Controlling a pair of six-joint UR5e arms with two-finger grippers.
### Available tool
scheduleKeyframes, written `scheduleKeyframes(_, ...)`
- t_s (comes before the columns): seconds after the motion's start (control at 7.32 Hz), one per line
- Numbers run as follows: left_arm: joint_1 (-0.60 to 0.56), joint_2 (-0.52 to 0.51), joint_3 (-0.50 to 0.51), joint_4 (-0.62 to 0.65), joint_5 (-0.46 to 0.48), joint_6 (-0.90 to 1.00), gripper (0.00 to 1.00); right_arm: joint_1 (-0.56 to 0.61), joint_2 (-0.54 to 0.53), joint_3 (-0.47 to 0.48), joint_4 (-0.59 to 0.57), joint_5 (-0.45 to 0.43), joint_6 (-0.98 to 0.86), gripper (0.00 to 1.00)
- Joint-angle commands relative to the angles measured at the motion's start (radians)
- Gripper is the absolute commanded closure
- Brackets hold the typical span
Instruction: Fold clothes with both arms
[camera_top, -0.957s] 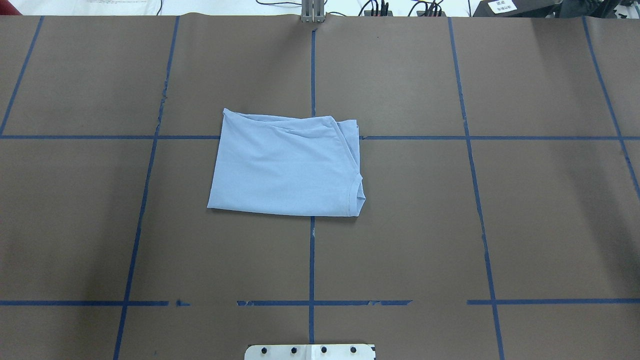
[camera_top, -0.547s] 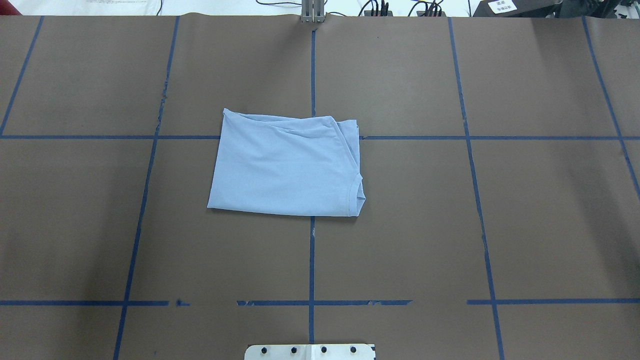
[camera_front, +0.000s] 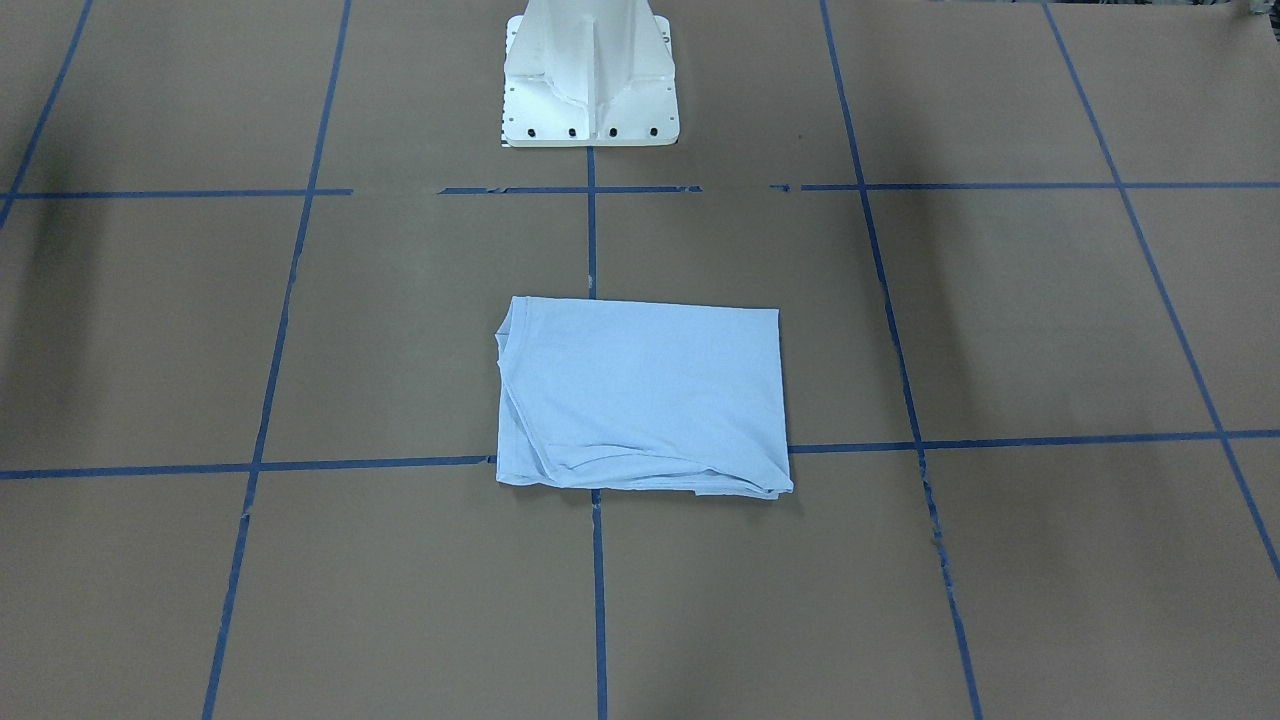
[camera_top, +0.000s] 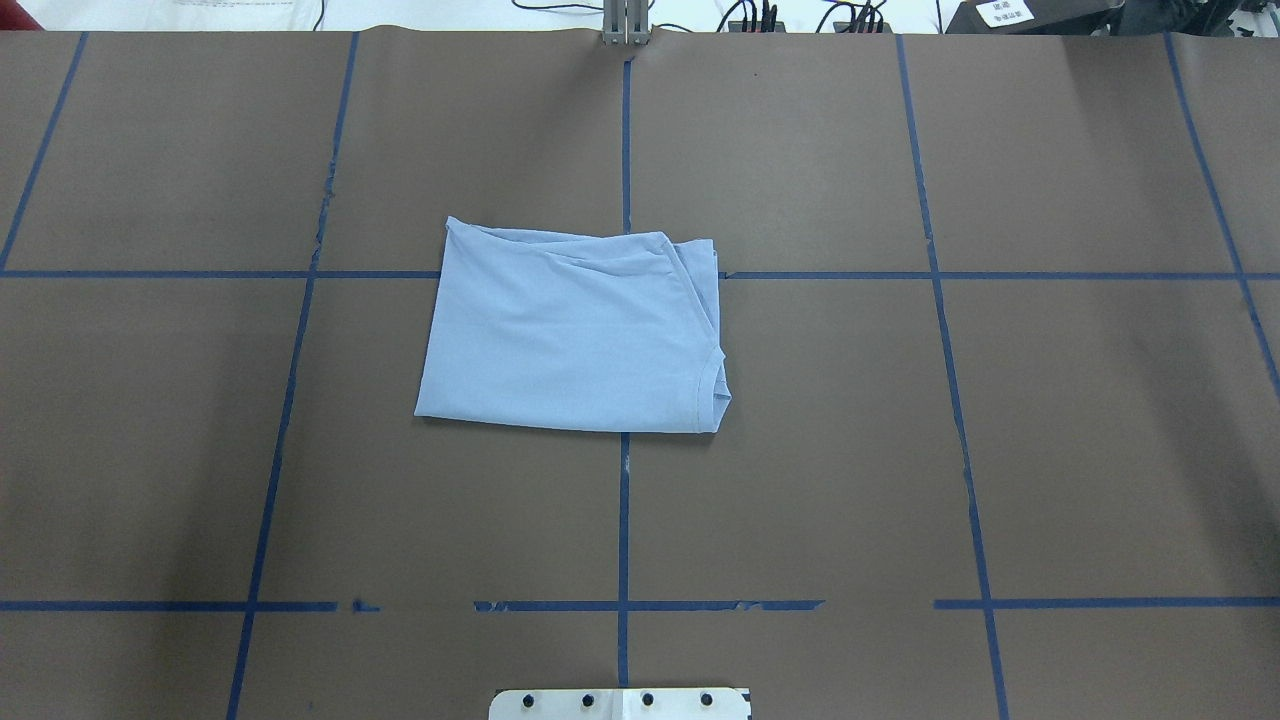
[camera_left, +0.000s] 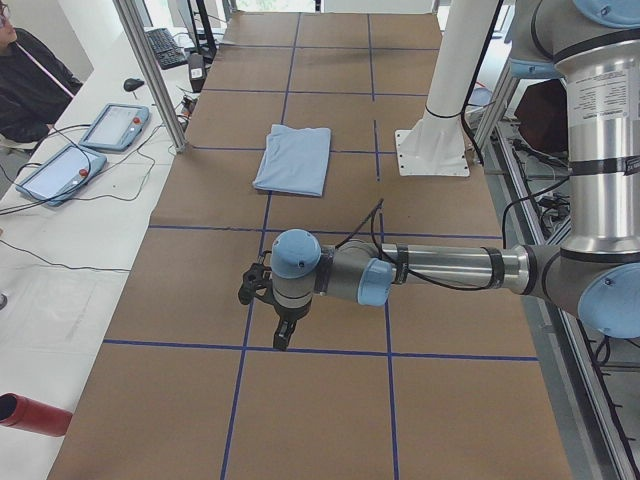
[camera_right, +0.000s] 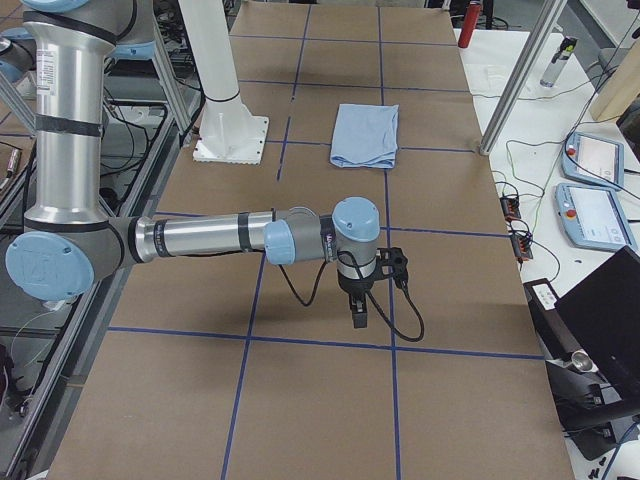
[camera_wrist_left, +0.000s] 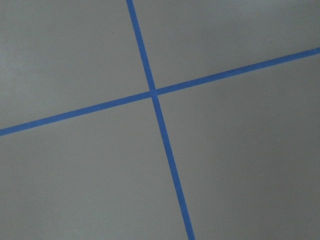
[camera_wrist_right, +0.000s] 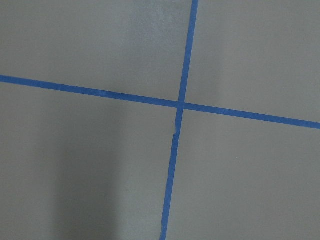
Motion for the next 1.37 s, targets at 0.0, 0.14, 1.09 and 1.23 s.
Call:
scheduleKeyframes(0.0, 0.0, -0.001, 0.0, 0.0, 0.001, 0.0, 0.0, -0.006, 0.0, 0.005, 0.001, 0.001, -0.001, 0.0)
scheduleKeyframes(0.14, 0.001, -0.001, 0.006, -0.002, 0.001, -0.003, 0.0, -0.007, 0.0, 0.006, 0.001, 0.001, 0.001, 0.0)
scheduleKeyframes(1.09, 0.002, 0.018, 0.003, 0.0, 0.0, -0.003, 0.0, -0.007, -0.001, 0.008, 0.002, 0.006, 0.002, 0.0)
scheduleKeyframes(1.23, 0.002, 0.019, 0.0, 0.0, 0.001, -0.003, 0.0, -0.007, -0.001, 0.008, 0.002, 0.006, 0.002, 0.0)
